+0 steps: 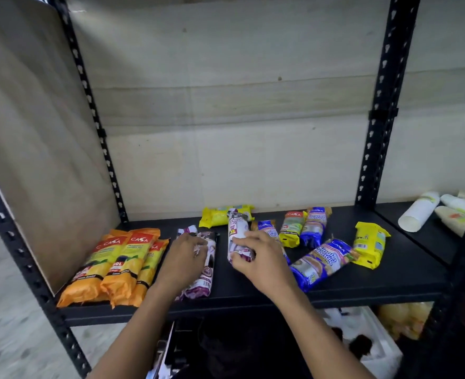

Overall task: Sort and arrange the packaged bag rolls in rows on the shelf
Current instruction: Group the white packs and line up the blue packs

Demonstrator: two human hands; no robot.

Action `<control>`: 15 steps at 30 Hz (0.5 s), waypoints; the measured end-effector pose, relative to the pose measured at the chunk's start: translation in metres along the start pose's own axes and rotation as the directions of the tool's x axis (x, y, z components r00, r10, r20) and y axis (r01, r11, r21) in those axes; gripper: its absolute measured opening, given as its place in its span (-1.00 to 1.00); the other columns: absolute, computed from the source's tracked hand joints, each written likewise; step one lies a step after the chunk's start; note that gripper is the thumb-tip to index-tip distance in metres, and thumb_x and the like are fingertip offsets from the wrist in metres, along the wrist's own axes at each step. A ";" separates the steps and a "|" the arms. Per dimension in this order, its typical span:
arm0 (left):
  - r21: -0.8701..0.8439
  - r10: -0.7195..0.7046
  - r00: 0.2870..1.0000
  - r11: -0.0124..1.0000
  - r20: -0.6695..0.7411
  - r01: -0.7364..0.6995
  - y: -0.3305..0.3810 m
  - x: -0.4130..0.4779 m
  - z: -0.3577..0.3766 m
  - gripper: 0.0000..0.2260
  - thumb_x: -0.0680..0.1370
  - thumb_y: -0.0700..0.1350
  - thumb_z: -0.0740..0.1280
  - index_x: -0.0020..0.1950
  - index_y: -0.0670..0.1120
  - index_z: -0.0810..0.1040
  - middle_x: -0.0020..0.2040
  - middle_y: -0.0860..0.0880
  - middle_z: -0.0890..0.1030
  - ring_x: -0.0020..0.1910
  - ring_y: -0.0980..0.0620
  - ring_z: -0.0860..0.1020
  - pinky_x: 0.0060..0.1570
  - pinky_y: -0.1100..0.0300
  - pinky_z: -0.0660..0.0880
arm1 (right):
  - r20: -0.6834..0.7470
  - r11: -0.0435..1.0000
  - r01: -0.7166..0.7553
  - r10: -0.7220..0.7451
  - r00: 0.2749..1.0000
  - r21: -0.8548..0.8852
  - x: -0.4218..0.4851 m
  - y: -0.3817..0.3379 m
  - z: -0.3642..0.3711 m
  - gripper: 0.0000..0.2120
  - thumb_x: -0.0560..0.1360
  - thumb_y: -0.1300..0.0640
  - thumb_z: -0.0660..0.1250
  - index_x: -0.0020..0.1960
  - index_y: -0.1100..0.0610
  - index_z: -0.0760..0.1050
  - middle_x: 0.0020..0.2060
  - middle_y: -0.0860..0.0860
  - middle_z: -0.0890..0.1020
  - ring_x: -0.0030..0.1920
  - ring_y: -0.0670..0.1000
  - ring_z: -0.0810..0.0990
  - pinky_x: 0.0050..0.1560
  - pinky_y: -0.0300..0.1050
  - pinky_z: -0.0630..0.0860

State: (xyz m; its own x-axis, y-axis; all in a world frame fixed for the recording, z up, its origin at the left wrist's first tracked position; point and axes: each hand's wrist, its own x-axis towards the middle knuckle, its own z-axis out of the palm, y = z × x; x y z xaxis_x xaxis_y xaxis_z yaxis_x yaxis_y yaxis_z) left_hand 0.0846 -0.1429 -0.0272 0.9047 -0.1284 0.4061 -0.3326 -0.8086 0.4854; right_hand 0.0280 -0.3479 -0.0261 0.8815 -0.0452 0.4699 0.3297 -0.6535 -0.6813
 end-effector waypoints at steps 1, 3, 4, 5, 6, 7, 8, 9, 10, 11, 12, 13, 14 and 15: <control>0.006 -0.006 1.000 1.000 0.003 0.006 -0.004 -0.001 -0.001 -0.80 0.57 -0.07 0.29 0.13 -0.06 0.63 0.15 -0.09 0.57 0.18 -0.05 0.50 0.13 0.16 0.39 | 0.016 1.000 0.006 -0.006 1.000 0.004 -0.003 -0.003 0.007 -0.66 0.45 0.02 0.44 0.22 -0.03 0.66 0.22 -0.11 0.50 0.21 -0.19 0.46 0.13 -0.51 0.29; -0.003 -0.017 1.000 1.000 0.011 0.017 -0.012 -0.005 -0.004 -0.83 0.58 -0.11 0.28 0.09 -0.05 0.63 0.13 -0.10 0.57 0.17 -0.05 0.49 0.08 0.16 0.39 | 0.029 0.999 0.030 -0.030 0.999 0.013 -0.008 -0.007 0.019 -0.65 0.46 -0.01 0.43 0.24 -0.03 0.64 0.23 -0.12 0.49 0.23 -0.18 0.46 0.13 -0.53 0.30; -0.014 -0.023 1.000 1.000 0.012 0.023 -0.014 -0.006 -0.004 -0.83 0.58 -0.11 0.27 0.08 -0.04 0.63 0.13 -0.08 0.57 0.16 -0.03 0.49 0.06 0.18 0.38 | 0.037 0.999 0.041 -0.041 0.998 0.022 -0.009 -0.011 0.024 -0.64 0.46 -0.03 0.42 0.25 -0.04 0.64 0.24 -0.13 0.48 0.24 -0.18 0.46 0.15 -0.50 0.34; -0.034 -0.027 1.000 0.999 0.000 0.027 -0.016 -0.008 -0.005 -0.82 0.60 -0.11 0.26 0.11 -0.03 0.63 0.14 -0.07 0.58 0.17 0.00 0.49 0.06 0.21 0.36 | 0.054 0.998 0.045 -0.047 0.997 0.034 -0.010 -0.014 0.029 -0.63 0.46 -0.05 0.41 0.25 -0.06 0.63 0.25 -0.14 0.47 0.24 -0.17 0.47 0.18 -0.39 0.42; -0.065 -0.039 0.999 0.997 -0.010 0.038 -0.017 -0.010 -0.007 -0.79 0.61 -0.10 0.24 0.15 -0.05 0.63 0.16 -0.06 0.58 0.18 0.01 0.49 0.07 0.22 0.35 | 0.065 0.998 0.053 -0.056 0.996 0.046 -0.010 -0.018 0.034 -0.62 0.45 -0.07 0.39 0.26 -0.08 0.63 0.25 -0.14 0.46 0.23 -0.16 0.49 0.19 -0.25 0.49; -0.109 -0.058 0.998 0.993 -0.018 0.055 -0.017 -0.013 -0.010 -0.76 0.63 -0.08 0.21 0.19 -0.06 0.62 0.16 -0.05 0.59 0.17 0.00 0.50 0.06 0.22 0.35 | 0.075 0.997 0.054 -0.058 0.996 0.051 -0.009 -0.021 0.038 -0.62 0.44 -0.08 0.38 0.25 -0.09 0.62 0.26 -0.15 0.46 0.22 -0.14 0.50 0.19 -0.15 0.53; -0.162 -0.083 0.996 0.984 -0.023 0.078 -0.015 -0.015 -0.013 -0.74 0.65 -0.05 0.19 0.21 -0.07 0.60 0.13 -0.05 0.61 0.14 0.00 0.52 0.02 0.21 0.37 | 0.077 0.997 0.064 -0.068 0.995 0.052 -0.009 -0.025 0.042 -0.62 0.45 -0.08 0.37 0.25 -0.10 0.62 0.26 -0.14 0.47 0.22 -0.14 0.51 0.18 -0.10 0.54; -0.218 -0.110 0.993 0.971 -0.031 0.101 -0.013 -0.017 -0.015 -0.71 0.66 -0.01 0.15 0.21 -0.06 0.60 0.07 -0.04 0.61 0.09 -0.01 0.54 -0.05 0.20 0.38 | 0.079 0.996 0.072 -0.075 0.994 0.046 -0.008 -0.030 0.046 -0.62 0.45 -0.08 0.37 0.25 -0.11 0.62 0.26 -0.14 0.48 0.22 -0.13 0.51 0.18 -0.09 0.54; -0.271 -0.144 0.989 0.954 -0.039 0.128 -0.011 -0.019 -0.017 -0.69 0.67 0.04 0.12 0.19 -0.04 0.59 0.01 0.00 0.60 0.05 0.01 0.54 -0.09 0.18 0.37 | 0.080 0.996 0.080 -0.083 0.993 0.041 -0.007 -0.035 0.050 -0.62 0.45 -0.10 0.37 0.26 -0.12 0.62 0.26 -0.14 0.48 0.22 -0.12 0.52 0.18 -0.09 0.53; -0.321 -0.181 0.983 0.934 -0.037 0.160 -0.009 -0.021 -0.019 -0.67 0.67 0.07 0.09 0.18 -0.02 0.59 -0.02 0.06 0.57 0.03 0.03 0.52 -0.10 0.17 0.36 | 0.087 0.996 0.082 -0.085 0.993 0.037 -0.007 -0.040 0.054 -0.62 0.45 -0.12 0.37 0.26 -0.13 0.61 0.27 -0.15 0.48 0.22 -0.11 0.52 0.17 -0.08 0.54; -0.364 -0.213 0.977 0.912 -0.027 0.189 -0.009 -0.022 -0.020 -0.66 0.67 0.08 0.06 0.18 -0.01 0.58 -0.01 0.11 0.54 0.04 0.07 0.49 -0.09 0.18 0.36 | 0.094 0.996 0.084 -0.087 0.992 0.036 -0.006 -0.044 0.058 -0.61 0.45 -0.13 0.37 0.27 -0.14 0.61 0.28 -0.15 0.48 0.23 -0.10 0.52 0.17 -0.07 0.54; -0.395 -0.236 0.972 0.894 -0.013 0.211 -0.010 -0.022 -0.020 -0.65 0.67 0.10 0.04 0.18 0.01 0.57 0.03 0.15 0.51 0.08 0.09 0.46 -0.03 0.19 0.36 | 0.102 0.996 0.086 -0.089 0.991 0.036 -0.005 -0.048 0.062 -0.60 0.45 -0.14 0.37 0.27 -0.14 0.60 0.30 -0.15 0.48 0.24 -0.09 0.52 0.18 -0.07 0.53; -0.419 -0.261 0.965 0.876 0.003 0.238 -0.013 -0.022 -0.021 -0.61 0.67 0.12 0.03 0.26 0.00 0.57 0.09 0.16 0.50 0.15 0.11 0.44 0.06 0.19 0.36 | 0.099 0.995 0.096 -0.099 0.990 0.035 -0.005 -0.050 0.065 -0.60 0.46 -0.14 0.38 0.28 -0.14 0.60 0.30 -0.15 0.48 0.25 -0.09 0.51 0.19 -0.08 0.53; -0.445 -0.288 0.957 0.854 0.025 0.269 -0.019 -0.021 -0.021 -0.58 0.66 0.15 0.02 0.31 0.04 0.55 0.15 0.15 0.49 0.22 0.12 0.43 0.15 0.17 0.35 | 0.097 0.994 0.106 -0.108 0.989 0.030 -0.006 -0.052 0.067 -0.61 0.46 -0.13 0.37 0.28 -0.15 0.60 0.31 -0.14 0.49 0.27 -0.09 0.51 0.20 -0.09 0.52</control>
State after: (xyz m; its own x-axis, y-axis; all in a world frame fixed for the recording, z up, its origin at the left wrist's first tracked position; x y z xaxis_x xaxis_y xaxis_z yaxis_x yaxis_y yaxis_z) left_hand 0.0660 -0.1133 -0.0288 0.9686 0.0957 0.2297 -0.1596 -0.4693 0.8685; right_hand 0.0286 -0.2624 -0.0308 0.8691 0.0990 0.4846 0.4312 -0.6316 -0.6443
